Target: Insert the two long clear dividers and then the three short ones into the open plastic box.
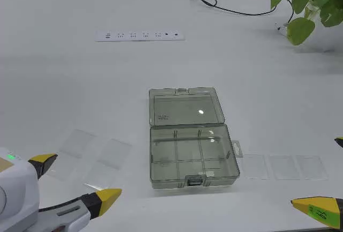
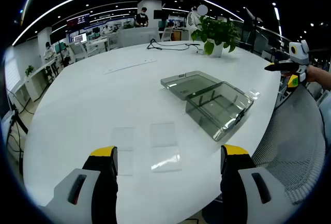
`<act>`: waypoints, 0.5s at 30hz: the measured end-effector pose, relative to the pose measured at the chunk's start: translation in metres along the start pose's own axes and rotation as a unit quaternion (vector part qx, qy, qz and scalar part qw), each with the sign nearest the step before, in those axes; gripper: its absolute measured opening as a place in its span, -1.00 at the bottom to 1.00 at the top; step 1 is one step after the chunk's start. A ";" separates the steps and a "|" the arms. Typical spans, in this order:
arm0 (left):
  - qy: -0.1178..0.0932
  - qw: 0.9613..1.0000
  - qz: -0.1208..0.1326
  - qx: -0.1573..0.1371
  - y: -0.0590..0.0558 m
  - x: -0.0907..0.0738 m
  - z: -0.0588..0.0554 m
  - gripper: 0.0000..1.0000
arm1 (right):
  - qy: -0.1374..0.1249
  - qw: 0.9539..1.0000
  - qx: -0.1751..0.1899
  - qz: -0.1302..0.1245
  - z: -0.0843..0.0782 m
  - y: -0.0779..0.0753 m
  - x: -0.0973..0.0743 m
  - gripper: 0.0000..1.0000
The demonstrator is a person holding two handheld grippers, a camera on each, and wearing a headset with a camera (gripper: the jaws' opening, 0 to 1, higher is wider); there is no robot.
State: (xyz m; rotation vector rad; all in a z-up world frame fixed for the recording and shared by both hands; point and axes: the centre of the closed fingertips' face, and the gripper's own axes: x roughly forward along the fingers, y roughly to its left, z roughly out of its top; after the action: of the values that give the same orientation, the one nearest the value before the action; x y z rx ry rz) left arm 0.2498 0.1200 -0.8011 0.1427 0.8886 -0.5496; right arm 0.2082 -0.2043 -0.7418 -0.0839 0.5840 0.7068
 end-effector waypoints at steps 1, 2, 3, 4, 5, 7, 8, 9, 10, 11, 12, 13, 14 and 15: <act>0.007 1.000 0.001 -0.001 0.001 0.001 0.000 0.29 | -0.001 1.000 0.001 0.000 0.000 -0.001 0.000 1.00; 0.012 1.000 -0.002 -0.002 0.001 0.002 -0.001 0.27 | -0.002 1.000 0.004 0.001 0.000 -0.001 0.000 1.00; 0.018 1.000 -0.003 -0.005 0.002 0.003 -0.001 0.26 | -0.004 1.000 0.006 0.002 0.001 0.000 0.000 1.00; 0.022 1.000 -0.005 -0.008 0.003 0.004 -0.001 0.25 | -0.006 1.000 0.008 0.004 0.002 0.001 0.001 1.00; 0.024 1.000 -0.006 -0.008 0.003 0.006 -0.001 0.24 | -0.005 1.000 0.007 0.004 0.002 0.001 0.001 1.00; 0.036 0.999 -0.006 -0.008 0.004 0.008 -0.002 0.20 | -0.003 1.000 0.006 0.004 0.001 0.000 0.001 1.00; 0.038 0.999 -0.009 -0.007 0.003 0.010 -0.002 0.18 | -0.004 1.000 0.008 0.005 0.001 0.000 0.001 1.00; 0.045 0.999 -0.010 -0.008 0.003 0.012 -0.003 0.15 | -0.004 1.000 0.009 0.004 0.000 -0.001 0.001 1.00; 0.053 0.999 -0.012 -0.008 0.002 0.014 -0.004 0.13 | -0.003 1.000 0.009 0.004 0.000 -0.001 0.001 1.00; 0.055 0.998 -0.013 -0.006 0.001 0.015 -0.004 0.11 | -0.003 1.000 0.009 0.004 0.000 -0.001 0.001 1.00; 0.063 0.998 -0.015 -0.006 0.001 0.017 -0.006 0.10 | -0.004 1.000 0.010 0.003 0.000 -0.002 0.000 1.00; 0.066 0.998 -0.015 -0.005 0.000 0.019 -0.006 0.09 | -0.004 1.000 0.011 0.002 -0.001 -0.003 0.000 1.00; 0.070 0.997 -0.014 -0.001 0.000 0.021 -0.006 0.09 | -0.005 1.000 0.011 0.001 -0.001 -0.003 -0.001 1.00; 0.073 0.997 -0.014 0.000 -0.001 0.022 -0.006 0.08 | -0.005 1.000 0.012 0.000 -0.001 -0.004 -0.002 1.00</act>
State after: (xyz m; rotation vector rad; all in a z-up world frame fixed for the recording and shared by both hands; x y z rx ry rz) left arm 0.2562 0.1129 -0.8218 0.1720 1.0349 -0.5709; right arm 0.2093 -0.2081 -0.7420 -0.0571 0.5821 0.7005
